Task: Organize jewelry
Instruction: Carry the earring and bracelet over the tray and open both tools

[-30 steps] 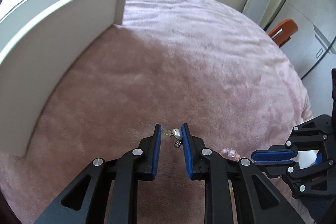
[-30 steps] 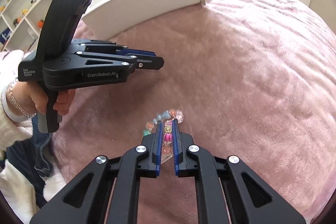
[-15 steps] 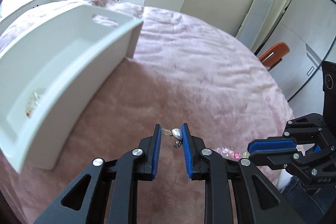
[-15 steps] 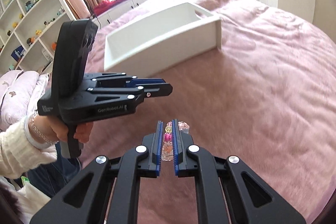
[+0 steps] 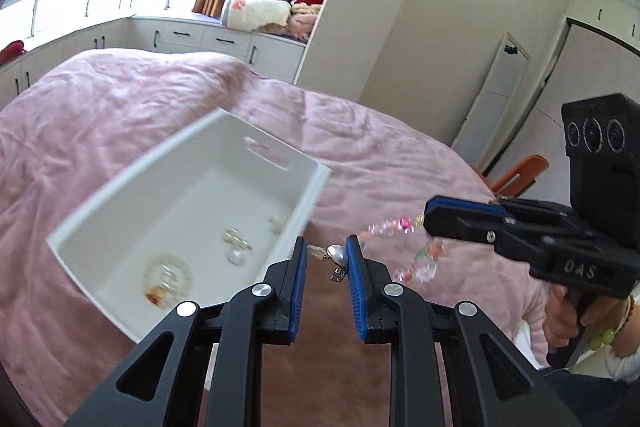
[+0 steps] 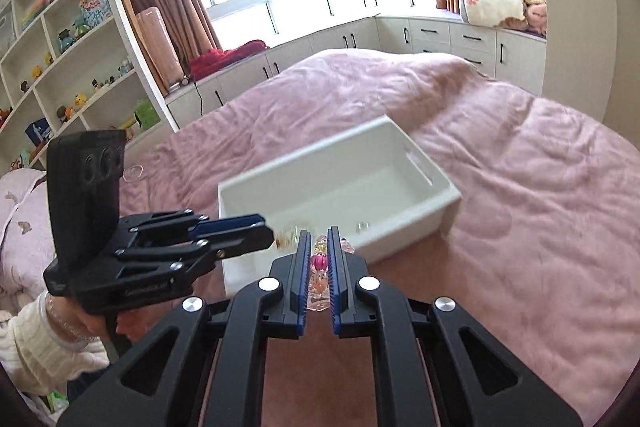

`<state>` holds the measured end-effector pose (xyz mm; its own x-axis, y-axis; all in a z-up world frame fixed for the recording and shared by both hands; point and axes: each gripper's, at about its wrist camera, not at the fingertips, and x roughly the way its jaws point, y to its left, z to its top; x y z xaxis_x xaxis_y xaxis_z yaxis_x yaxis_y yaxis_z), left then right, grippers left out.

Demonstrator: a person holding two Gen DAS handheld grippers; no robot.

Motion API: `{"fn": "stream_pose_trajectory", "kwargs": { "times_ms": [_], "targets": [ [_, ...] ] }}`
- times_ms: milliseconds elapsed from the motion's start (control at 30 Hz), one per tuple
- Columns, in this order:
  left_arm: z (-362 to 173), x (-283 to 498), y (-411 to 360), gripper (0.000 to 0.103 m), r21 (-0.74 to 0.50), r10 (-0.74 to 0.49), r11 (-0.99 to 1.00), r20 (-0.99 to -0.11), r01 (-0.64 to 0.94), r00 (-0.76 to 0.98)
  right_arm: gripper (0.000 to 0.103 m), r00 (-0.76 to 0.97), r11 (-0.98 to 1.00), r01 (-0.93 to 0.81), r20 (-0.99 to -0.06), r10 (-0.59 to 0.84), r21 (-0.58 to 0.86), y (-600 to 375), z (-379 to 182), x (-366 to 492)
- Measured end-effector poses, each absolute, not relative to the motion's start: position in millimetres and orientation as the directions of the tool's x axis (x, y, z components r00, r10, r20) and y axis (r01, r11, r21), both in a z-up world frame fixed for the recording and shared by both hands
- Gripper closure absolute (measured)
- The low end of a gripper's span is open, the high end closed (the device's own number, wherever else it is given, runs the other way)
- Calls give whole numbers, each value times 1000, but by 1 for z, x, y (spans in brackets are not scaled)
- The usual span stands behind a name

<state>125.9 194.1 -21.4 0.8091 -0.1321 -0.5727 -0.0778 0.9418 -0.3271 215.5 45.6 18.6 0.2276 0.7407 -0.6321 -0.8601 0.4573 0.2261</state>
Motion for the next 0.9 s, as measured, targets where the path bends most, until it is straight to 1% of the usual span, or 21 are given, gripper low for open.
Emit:
{"fn": "stream_pose_trajectory", "kwargs": {
  "times_ms": [200,433,700,900],
  "targets": [
    [-10,131,236,79,-306,-65,940,-597,-153,800,94,226,443,-866,-608,761,233,101,31,232],
    [-10,144,265,79,-228,16,950,-647,-214,763,94,249,448,-865,-584,773,225,145,32,249],
    [-31,157,280,79,-123,103,956,-709,-266,698,94,286,491,-846,-600,747,208,159,11,264],
    [-55,163,283,79,-116,115,948,-744,-295,659,94,314,537,-817,-621,718,208,155,-6,277]
  ]
}}
